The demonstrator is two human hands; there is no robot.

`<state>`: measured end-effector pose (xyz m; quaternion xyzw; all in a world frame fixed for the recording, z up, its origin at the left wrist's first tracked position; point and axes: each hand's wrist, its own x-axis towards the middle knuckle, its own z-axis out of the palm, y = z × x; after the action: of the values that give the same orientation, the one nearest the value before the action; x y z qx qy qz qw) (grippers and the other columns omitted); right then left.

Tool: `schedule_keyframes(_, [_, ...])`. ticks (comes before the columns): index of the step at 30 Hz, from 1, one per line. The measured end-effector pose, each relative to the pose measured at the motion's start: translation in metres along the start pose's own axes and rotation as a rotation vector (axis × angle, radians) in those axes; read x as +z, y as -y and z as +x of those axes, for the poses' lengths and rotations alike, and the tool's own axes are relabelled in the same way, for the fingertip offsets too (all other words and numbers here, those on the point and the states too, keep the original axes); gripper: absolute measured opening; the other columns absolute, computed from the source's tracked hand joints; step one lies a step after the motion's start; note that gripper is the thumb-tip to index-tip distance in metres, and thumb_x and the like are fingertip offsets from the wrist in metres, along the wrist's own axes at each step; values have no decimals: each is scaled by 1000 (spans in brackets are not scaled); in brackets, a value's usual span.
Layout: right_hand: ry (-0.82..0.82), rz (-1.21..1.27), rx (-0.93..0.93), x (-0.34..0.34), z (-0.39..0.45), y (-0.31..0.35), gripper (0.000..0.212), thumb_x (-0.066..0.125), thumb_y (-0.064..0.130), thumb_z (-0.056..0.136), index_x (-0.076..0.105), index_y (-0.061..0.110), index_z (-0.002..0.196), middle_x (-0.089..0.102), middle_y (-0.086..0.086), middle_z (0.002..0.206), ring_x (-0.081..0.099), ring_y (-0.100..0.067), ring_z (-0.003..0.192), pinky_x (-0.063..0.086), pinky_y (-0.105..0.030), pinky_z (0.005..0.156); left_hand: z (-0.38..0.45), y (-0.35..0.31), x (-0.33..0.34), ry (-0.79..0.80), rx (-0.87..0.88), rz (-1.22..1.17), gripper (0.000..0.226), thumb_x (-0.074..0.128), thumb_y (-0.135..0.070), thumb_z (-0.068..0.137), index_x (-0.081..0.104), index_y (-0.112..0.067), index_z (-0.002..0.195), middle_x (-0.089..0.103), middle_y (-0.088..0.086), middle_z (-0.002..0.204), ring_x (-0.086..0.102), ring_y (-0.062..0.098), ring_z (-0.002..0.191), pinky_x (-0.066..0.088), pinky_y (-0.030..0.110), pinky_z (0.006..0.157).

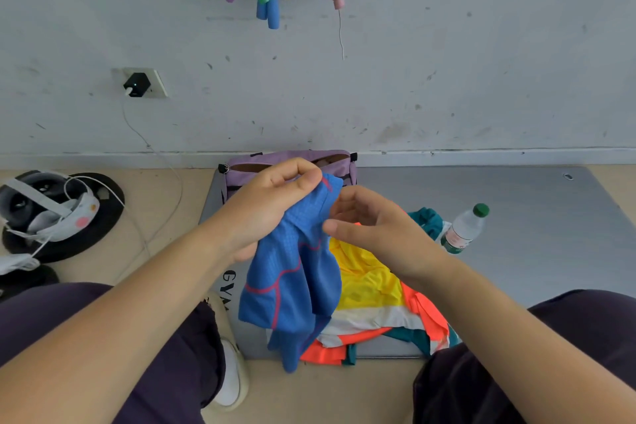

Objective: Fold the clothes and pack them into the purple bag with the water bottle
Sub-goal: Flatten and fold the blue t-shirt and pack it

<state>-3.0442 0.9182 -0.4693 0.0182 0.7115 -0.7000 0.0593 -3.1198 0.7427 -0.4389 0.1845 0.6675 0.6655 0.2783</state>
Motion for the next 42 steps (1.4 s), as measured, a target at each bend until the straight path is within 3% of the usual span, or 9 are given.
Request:
schedule_keyframes(6, [137, -25, 60, -5, -3, 3, 16, 72, 15, 86, 68, 1, 94, 72, -15, 96, 66, -15, 90, 53, -34, 85, 0, -6, -5, -61, 13, 41, 21, 60, -43, 83, 67, -23, 83, 60, -5, 78, 55, 7, 73, 46, 19, 67])
schedule_keyframes(9, [208, -31, 67, -7, -6, 8, 3, 71, 12, 86, 73, 10, 87, 74, -6, 88, 67, -11, 83, 51, -22, 74, -1, -4, -6, -107, 3, 103, 19, 61, -42, 87, 69, -25, 82, 62, -5, 80, 55, 7, 77, 44, 22, 71])
schedule_keyframes(14, [138, 27, 4, -16, -7, 14, 19, 65, 10, 90, 67, -4, 103, 72, -19, 99, 67, -24, 91, 53, -38, 88, 2, 5, -8, -316, 133, 605, 8, 67, -29, 89, 69, -33, 83, 66, -6, 91, 61, 5, 81, 41, 10, 70])
schedule_keyframes(18, [90, 51, -6, -18, -8, 16, 17, 64, 7, 89, 67, -6, 99, 73, -18, 96, 69, -23, 91, 54, -33, 91, -4, 1, -5, -84, 175, 493, 7, 68, -36, 87, 74, -35, 83, 72, -17, 84, 63, -5, 76, 45, 8, 68])
schedule_keyframes(21, [70, 59, -12, -19, -7, 16, 18, 65, 10, 88, 67, -4, 100, 72, -19, 98, 68, -26, 95, 52, -36, 94, -5, 4, -1, 18, 172, 494, 10, 72, -32, 86, 75, -36, 95, 74, -15, 96, 67, 2, 91, 52, 16, 77])
schedule_keyframes(25, [79, 62, -48, -23, -7, 20, 22, 66, 13, 86, 66, -5, 99, 71, -21, 100, 68, -28, 100, 53, -31, 95, -3, 8, -1, 90, 118, 516, 19, 71, -26, 88, 73, -31, 106, 72, -19, 104, 64, -3, 103, 47, 11, 80])
schedule_keyframes(29, [106, 69, -68, -27, -8, 24, 23, 66, 15, 85, 67, -4, 98, 73, -15, 97, 69, -22, 95, 53, -25, 85, -2, 11, 2, 61, 120, 508, 10, 73, -21, 86, 73, -29, 92, 72, -17, 95, 65, -5, 91, 45, 7, 77])
schedule_keyframes(33, [66, 31, -68, -32, -10, 28, 13, 66, 13, 85, 71, 5, 94, 75, -7, 94, 70, -16, 90, 52, -21, 79, 0, 9, -1, 37, 77, 408, 8, 73, -18, 86, 74, -25, 83, 72, -12, 81, 65, 1, 71, 53, 17, 65])
schedule_keyframes(42, [-45, -67, -55, -33, -10, 24, 5, 65, 3, 88, 67, 0, 93, 75, -13, 91, 72, -18, 83, 55, -21, 73, -1, 5, -8, 37, 55, 259, 15, 73, -14, 86, 76, -25, 76, 72, -2, 82, 65, 6, 74, 55, 24, 61])
